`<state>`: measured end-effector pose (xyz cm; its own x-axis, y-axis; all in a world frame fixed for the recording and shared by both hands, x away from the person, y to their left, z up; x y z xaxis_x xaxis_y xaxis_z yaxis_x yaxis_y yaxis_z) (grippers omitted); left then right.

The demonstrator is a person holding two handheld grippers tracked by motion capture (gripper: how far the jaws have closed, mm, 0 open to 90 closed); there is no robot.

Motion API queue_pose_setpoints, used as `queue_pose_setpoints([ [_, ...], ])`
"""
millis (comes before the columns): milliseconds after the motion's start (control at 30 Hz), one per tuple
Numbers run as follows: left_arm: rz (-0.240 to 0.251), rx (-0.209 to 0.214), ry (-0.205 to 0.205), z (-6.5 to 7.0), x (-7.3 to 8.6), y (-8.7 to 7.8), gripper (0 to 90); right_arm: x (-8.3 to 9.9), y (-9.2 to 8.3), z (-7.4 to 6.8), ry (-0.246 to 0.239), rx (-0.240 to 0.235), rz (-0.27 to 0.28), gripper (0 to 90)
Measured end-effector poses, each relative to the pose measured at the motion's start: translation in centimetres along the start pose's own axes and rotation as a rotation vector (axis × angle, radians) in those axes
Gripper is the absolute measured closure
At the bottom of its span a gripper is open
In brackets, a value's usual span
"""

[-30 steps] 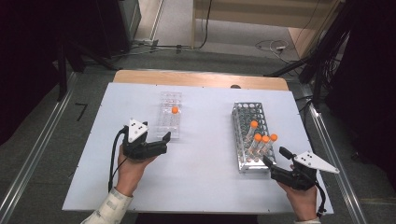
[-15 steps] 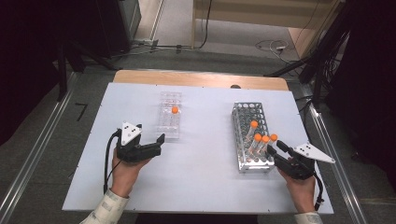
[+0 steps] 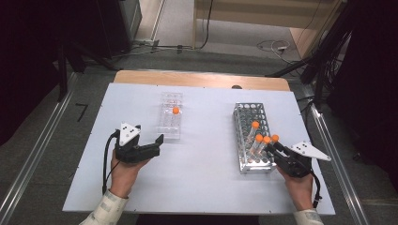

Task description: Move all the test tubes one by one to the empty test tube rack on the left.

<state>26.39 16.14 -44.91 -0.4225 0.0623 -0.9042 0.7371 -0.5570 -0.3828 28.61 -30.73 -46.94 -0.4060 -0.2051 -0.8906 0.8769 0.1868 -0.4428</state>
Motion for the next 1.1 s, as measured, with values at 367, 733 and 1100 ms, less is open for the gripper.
queue_pose_setpoints([
  [367, -0.001, 0.001, 0.004, 0.1, -0.1, 0.0, 12.1, -0.6, -0.4, 0.2, 0.004, 0.005, 0.018, 71.4],
  [733, -0.004, -0.001, 0.002, 0.1, -0.1, 0.0, 11.0, -1.6, -1.3, 0.3, 0.017, 0.016, 0.053, 71.7],
  [1100, -0.002, 0.004, 0.002, 0.2, 0.0, 0.0, 11.0, -2.9, -3.1, 0.7, 0.046, 0.022, 0.119, 72.0],
])
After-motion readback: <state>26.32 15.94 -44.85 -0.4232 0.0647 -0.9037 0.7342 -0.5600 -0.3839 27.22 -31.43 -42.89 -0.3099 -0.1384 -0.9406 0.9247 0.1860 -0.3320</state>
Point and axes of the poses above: each handheld gripper's, and its own axes: y roughly forward along the jaws, x roughly out of its underside, z roughly to its right, the point moved 1 cm from there along y, roughly forward along the jaws, and after that the axes turned 15 degrees about x, right-handed, at the moved point
